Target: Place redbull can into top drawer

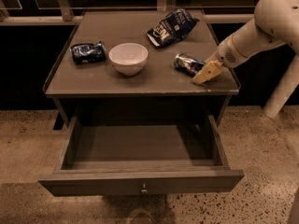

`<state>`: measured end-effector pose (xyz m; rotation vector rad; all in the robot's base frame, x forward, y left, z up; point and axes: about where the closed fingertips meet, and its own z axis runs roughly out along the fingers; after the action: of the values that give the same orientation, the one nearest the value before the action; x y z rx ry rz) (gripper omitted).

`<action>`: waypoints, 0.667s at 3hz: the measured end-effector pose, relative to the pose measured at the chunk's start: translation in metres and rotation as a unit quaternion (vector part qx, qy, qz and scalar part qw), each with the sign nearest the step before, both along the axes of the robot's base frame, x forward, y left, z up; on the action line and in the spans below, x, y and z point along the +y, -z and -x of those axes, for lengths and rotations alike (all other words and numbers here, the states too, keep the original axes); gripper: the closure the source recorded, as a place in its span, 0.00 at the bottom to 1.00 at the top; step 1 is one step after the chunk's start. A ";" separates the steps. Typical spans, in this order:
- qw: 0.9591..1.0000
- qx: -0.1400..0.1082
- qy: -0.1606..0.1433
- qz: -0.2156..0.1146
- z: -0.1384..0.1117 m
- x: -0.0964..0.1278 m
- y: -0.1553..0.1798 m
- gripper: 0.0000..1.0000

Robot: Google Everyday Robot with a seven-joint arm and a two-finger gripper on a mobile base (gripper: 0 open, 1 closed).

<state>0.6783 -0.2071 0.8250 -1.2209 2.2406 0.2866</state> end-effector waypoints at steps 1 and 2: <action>1.000 0.000 0.000 0.000 0.000 0.000 -0.005 1.00; 0.999 -0.004 -0.039 0.015 0.023 0.014 -0.025 1.00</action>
Offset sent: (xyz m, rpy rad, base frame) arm -0.0565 0.0296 0.0641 -0.0747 -0.0367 0.1823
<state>0.6556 -0.1930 0.8500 -1.3247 2.2015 0.2796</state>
